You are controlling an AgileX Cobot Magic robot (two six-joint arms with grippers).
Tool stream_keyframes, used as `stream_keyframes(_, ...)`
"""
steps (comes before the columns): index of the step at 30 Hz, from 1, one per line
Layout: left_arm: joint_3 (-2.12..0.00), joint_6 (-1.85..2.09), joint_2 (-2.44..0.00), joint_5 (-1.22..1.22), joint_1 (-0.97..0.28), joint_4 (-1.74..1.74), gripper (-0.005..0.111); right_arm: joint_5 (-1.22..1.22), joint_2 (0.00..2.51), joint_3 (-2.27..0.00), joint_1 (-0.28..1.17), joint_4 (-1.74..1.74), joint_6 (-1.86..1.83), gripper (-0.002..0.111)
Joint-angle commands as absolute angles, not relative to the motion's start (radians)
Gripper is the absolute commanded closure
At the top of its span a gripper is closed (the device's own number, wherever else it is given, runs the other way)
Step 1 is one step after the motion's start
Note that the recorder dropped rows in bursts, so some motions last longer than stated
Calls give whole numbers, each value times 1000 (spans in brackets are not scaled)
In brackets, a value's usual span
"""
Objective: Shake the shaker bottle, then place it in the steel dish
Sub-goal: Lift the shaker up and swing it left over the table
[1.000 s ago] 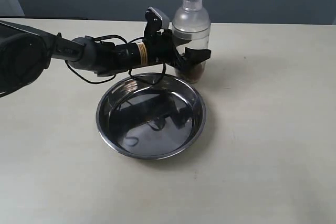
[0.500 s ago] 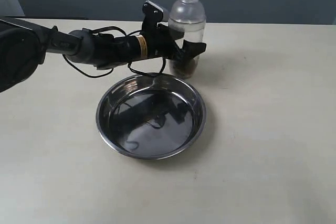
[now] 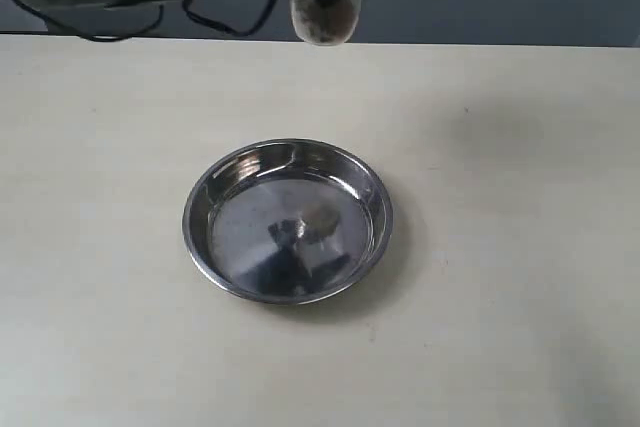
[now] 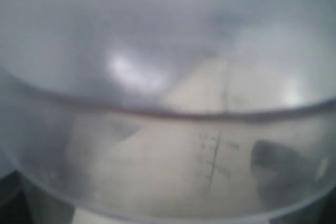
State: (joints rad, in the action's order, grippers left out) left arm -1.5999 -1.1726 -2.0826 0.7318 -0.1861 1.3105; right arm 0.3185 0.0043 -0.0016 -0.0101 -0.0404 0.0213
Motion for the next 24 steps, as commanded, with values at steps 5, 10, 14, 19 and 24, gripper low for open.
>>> stream_keyframes(5, -1276, -1302, -1784, 943, -129, 1496, 106, 307, 0, 0, -9, -41, 20, 109)
stream_keyframes(10, -1065, -1278, -1604, 915, -143, 1443, 106, 307, 0, 0, -9, -41, 20, 109)
stream_keyframes(14, -940, -1247, -1431, 771, -143, 1322, 106, 307, 0, 0, -9, -41, 20, 109)
stream_keyframes(19, -862, -1233, -1187, 394, -228, 1317, 106, 307, 0, 0, -9, -41, 20, 109)
stream_keyframes(24, -765, -1234, -1149, 235, -364, 1304, 106, 307, 0, 0, -9, -41, 20, 109)
